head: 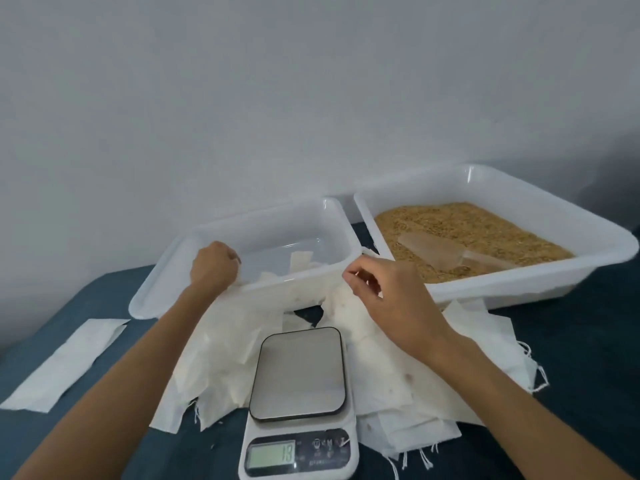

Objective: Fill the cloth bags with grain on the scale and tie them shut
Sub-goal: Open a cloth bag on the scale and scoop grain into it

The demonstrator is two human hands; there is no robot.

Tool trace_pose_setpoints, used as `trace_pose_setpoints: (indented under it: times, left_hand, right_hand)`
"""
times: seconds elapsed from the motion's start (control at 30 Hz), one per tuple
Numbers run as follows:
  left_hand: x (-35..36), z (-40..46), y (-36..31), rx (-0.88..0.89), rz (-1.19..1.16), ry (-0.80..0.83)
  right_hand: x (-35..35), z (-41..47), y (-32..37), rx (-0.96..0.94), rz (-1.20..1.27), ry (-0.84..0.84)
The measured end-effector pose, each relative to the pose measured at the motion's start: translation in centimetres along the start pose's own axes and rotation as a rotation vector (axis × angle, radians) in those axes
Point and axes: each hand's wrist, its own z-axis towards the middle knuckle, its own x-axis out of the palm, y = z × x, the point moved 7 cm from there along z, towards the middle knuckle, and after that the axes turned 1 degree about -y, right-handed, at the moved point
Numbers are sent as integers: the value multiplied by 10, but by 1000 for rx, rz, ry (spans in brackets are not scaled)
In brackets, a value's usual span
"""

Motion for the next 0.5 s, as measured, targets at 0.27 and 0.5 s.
trace_pose_setpoints:
  times: [0.27, 0.5]
  left_hand:
    - [-22, 1, 11, 9, 255, -79]
    - [11, -15, -2, 75, 6, 311]
  right_hand:
    - [-13, 3, -12, 1, 36, -77]
    - [-14, 1, -7, -40, 56, -93]
